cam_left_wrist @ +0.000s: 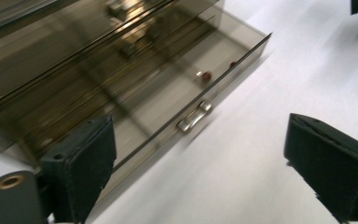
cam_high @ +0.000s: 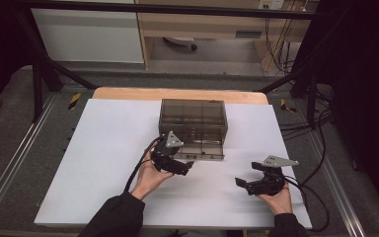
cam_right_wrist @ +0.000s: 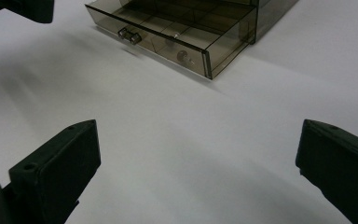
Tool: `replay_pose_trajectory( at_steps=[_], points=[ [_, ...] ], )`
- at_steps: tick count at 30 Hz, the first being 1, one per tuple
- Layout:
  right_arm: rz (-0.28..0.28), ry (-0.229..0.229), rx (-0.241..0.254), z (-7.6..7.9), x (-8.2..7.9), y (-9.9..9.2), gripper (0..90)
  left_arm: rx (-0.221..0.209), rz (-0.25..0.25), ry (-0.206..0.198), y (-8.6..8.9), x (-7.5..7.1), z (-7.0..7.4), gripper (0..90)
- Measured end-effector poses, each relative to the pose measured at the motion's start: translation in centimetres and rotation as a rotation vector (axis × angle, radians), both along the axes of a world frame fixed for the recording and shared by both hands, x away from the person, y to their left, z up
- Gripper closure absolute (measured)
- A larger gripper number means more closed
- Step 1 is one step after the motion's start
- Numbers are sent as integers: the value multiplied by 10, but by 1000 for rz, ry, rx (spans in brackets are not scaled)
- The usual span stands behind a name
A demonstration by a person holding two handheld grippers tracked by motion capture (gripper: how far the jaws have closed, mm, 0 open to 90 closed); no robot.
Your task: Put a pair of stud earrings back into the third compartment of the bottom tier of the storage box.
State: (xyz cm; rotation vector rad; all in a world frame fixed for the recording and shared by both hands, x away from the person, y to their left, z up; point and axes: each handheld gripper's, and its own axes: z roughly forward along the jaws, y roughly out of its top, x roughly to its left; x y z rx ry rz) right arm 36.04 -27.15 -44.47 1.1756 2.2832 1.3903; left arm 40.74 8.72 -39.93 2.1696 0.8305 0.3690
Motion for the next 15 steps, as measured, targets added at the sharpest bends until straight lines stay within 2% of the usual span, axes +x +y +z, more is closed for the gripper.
replay_pose_trajectory(
  at_steps=[9, 15],
  points=[
    [-4, 0, 0, 0, 0, 0, 5, -13, 56, -21, 48, -12, -3, 49],
    [-4, 5, -4, 0, 0, 0, 5, -24, 100, -23, 79, -21, -12, 46]
  ],
)
